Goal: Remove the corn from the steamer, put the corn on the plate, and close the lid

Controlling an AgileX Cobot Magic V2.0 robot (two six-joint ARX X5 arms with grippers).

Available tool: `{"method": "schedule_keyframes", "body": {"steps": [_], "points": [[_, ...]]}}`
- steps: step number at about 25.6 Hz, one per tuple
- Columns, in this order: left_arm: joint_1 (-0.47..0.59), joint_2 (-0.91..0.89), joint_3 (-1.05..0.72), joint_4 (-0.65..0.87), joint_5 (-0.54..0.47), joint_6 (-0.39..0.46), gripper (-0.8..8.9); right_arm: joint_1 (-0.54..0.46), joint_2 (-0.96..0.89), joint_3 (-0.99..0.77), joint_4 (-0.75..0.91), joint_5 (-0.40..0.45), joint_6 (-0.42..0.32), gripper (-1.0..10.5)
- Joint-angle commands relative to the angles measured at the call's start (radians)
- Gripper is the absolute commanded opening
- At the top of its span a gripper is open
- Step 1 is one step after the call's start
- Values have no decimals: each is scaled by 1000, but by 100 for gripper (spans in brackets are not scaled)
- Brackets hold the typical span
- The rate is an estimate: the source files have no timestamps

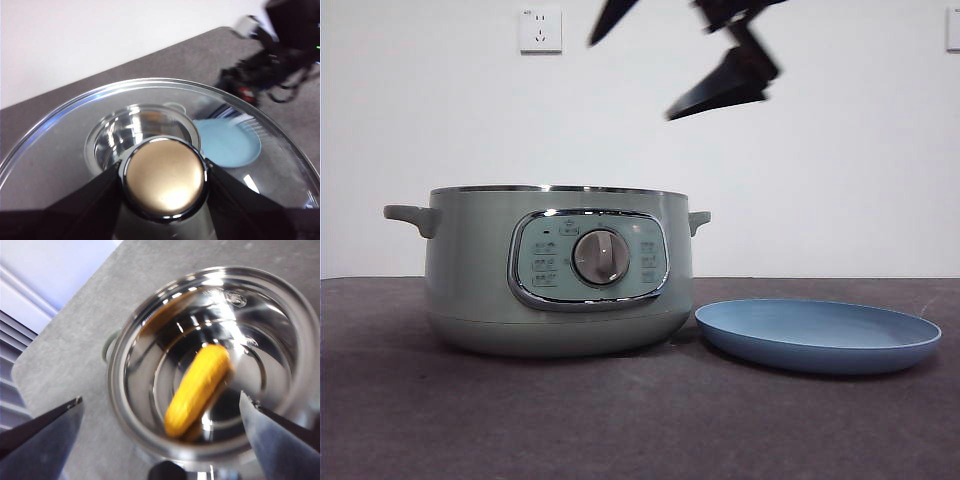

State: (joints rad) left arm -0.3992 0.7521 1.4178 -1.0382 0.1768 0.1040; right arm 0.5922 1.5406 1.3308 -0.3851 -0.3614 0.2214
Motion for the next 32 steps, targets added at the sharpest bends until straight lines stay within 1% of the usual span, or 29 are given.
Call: {"method": "schedule_keyframes", "body": {"steps": [1, 4, 7, 10, 11, 13, 15, 16, 21, 29, 30, 32], "points": [[3, -41, 17, 13, -1, -6, -8, 40, 129, 138, -45, 70, 5, 622], [3, -68, 17, -19, -27, -6, -8, 70, 255, 294, -129, 133, -13, 622], [3, -83, 17, -39, -27, -6, -8, 97, 372, 438, -201, 206, -38, 621], [3, -85, 17, -56, -27, -3, -8, 119, 509, 578, -252, 285, -47, 621], [3, -85, 17, -57, -26, -3, -8, 123, 549, 605, -262, 295, -47, 621], [3, -85, 17, -57, -26, -3, -8, 124, 592, 608, -261, 320, -47, 591], [2, -85, 17, -57, -26, -3, -8, 124, 622, 608, -262, 325, -47, 591], [2, -85, 17, -58, -26, -3, -8, 124, 628, 608, -263, 346, -47, 592], [2, -85, 17, -64, -25, -3, -8, 124, 653, 608, -270, 365, -54, 593], [2, -85, 17, -64, -25, -3, -9, 131, 698, 608, -298, 364, -55, 592], [2, -85, 17, -64, -25, -3, -8, 131, 698, 608, -298, 364, -55, 579], [2, -85, 17, -68, -25, -3, -8, 131, 698, 608, -300, 362, -55, 456]]}}
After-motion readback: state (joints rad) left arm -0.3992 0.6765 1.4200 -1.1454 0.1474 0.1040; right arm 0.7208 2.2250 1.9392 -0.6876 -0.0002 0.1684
